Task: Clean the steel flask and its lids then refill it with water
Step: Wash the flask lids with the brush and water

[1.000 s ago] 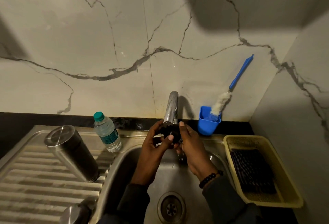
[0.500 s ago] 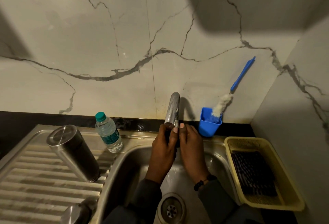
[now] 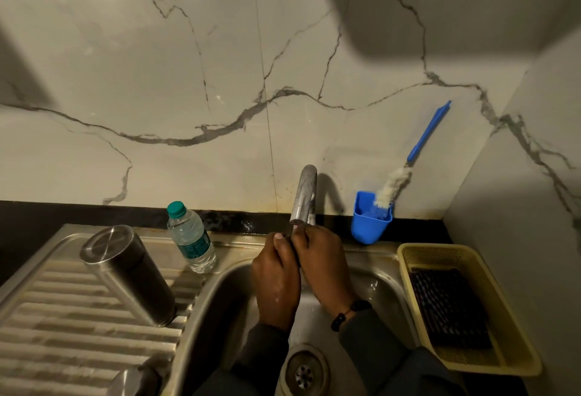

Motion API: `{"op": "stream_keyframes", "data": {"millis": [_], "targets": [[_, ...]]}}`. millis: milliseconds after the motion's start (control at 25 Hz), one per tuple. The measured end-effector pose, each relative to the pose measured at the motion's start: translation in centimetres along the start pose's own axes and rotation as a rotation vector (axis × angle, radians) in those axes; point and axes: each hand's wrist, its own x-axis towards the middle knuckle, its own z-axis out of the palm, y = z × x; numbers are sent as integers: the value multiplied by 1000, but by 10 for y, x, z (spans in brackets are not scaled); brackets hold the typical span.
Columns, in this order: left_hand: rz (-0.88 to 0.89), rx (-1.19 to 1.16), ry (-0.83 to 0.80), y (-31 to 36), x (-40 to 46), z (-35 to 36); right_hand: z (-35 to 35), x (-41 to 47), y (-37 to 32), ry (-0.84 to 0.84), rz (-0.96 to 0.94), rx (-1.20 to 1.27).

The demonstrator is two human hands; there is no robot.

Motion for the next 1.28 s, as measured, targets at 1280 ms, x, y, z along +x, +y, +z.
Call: {"op": "stream_keyframes", "data": {"millis": [1280], "targets": [[-613, -601, -336, -16, -7, -15, -13, -27, 44, 3, -215, -289]]}}
